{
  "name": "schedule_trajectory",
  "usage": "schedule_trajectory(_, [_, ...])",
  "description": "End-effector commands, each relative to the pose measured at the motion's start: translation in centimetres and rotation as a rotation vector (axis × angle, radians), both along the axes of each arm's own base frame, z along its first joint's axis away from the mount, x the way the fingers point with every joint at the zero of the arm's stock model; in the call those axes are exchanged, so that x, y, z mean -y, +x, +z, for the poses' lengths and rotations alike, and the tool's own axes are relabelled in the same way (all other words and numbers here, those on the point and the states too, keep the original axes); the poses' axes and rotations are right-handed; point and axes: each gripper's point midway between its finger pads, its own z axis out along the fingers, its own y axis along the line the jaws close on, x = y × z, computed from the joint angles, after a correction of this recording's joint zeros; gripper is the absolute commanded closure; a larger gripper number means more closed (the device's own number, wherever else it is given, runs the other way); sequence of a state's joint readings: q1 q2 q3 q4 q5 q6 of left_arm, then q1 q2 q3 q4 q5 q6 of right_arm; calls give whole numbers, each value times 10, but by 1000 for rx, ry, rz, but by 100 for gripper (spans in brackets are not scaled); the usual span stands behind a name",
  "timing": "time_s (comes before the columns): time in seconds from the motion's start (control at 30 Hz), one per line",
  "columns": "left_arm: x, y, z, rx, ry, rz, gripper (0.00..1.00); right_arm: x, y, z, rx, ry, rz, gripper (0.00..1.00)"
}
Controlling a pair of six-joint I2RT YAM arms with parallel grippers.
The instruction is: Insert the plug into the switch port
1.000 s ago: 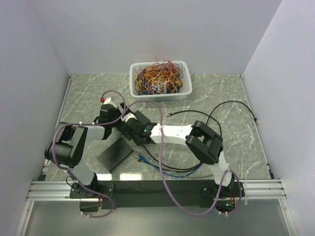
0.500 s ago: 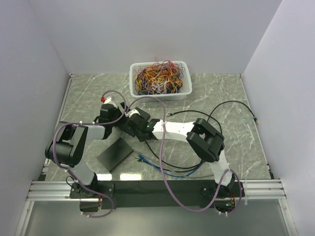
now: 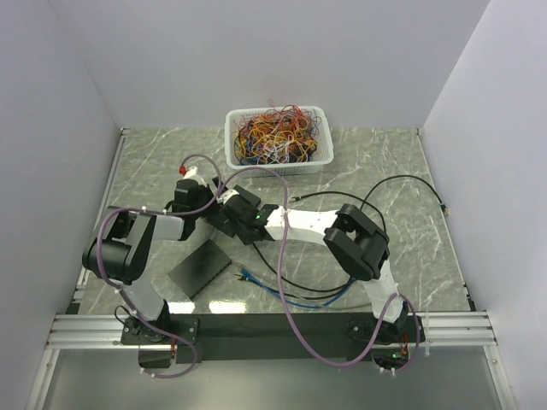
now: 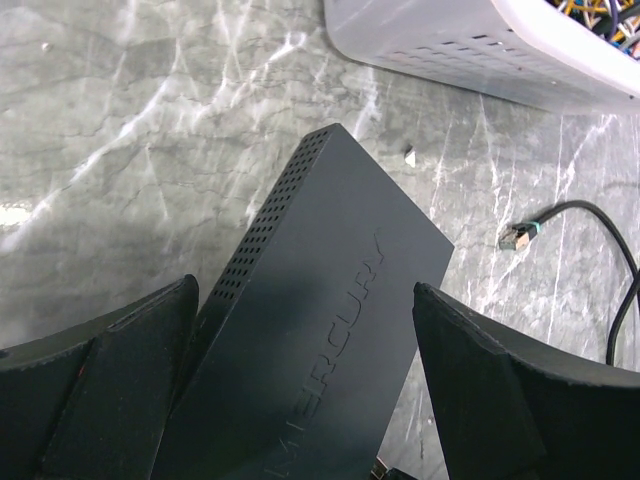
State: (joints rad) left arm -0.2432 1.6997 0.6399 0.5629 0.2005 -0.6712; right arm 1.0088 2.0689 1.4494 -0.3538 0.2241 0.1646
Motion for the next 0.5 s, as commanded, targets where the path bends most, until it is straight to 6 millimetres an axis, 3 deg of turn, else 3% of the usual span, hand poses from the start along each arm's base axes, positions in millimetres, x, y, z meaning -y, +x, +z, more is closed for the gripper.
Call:
schedule_trajectory(0.0, [11, -20, -27, -95, 4, -87, 4, -30, 15, 33, 73, 102, 51, 100])
schedule_trajectory(0.17, [17, -22, -29, -103, 0, -112, 7, -36, 21, 47, 114, 125, 67, 100])
schedule_trajectory(0.47, [22, -24, -36, -125, -3, -129, 39, -46, 28, 67, 176, 193, 85, 100])
